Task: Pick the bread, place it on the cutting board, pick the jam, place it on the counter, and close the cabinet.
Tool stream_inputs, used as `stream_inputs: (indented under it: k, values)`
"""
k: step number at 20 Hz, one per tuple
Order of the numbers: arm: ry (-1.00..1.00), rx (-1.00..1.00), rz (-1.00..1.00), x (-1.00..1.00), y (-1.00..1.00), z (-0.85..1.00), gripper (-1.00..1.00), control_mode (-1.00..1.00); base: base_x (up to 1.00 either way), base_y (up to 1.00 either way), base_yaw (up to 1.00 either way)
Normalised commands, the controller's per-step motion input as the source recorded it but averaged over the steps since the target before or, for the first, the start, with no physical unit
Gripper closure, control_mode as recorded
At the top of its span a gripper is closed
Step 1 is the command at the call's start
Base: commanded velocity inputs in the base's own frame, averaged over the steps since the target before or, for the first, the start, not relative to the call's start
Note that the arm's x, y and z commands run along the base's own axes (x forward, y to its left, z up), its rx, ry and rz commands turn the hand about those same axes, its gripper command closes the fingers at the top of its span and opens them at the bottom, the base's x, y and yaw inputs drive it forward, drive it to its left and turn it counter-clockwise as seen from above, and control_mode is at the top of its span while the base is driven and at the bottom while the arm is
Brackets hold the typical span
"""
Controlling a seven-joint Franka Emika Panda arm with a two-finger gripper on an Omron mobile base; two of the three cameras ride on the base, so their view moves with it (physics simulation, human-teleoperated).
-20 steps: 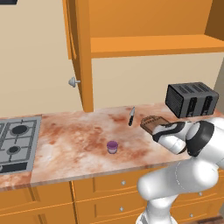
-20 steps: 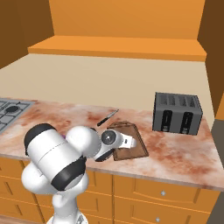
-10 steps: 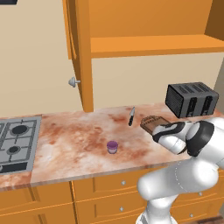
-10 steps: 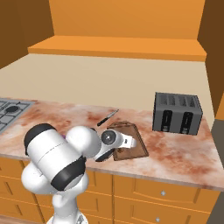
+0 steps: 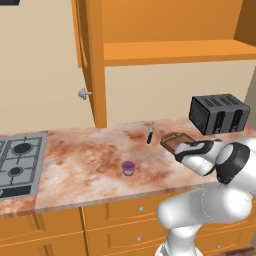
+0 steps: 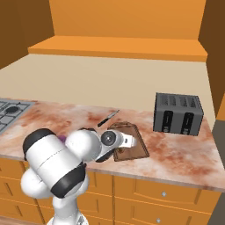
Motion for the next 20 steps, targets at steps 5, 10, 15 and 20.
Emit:
stream_inputs:
  k: [5, 10, 15, 20]
  values:
    - [-0.12, 0.00, 0.01, 0.00, 0.00, 0.28, -1.00, -1.00, 0.00, 0.00, 0.00]
    - [-0.11, 0.00, 0.00, -0.07, -0.02, 0.26, -1.00, -1.00, 0.00, 0.00, 0.00]
    - [-0.06, 0.00, 0.00, -0.17, -0.11, 0.32, -1.00, -1.00, 0.00, 0.00, 0.00]
    - [-0.04, 0.00, 0.00, -0.14, -0.16, 0.34, -1.00, -1.00, 0.00, 0.00, 0.00]
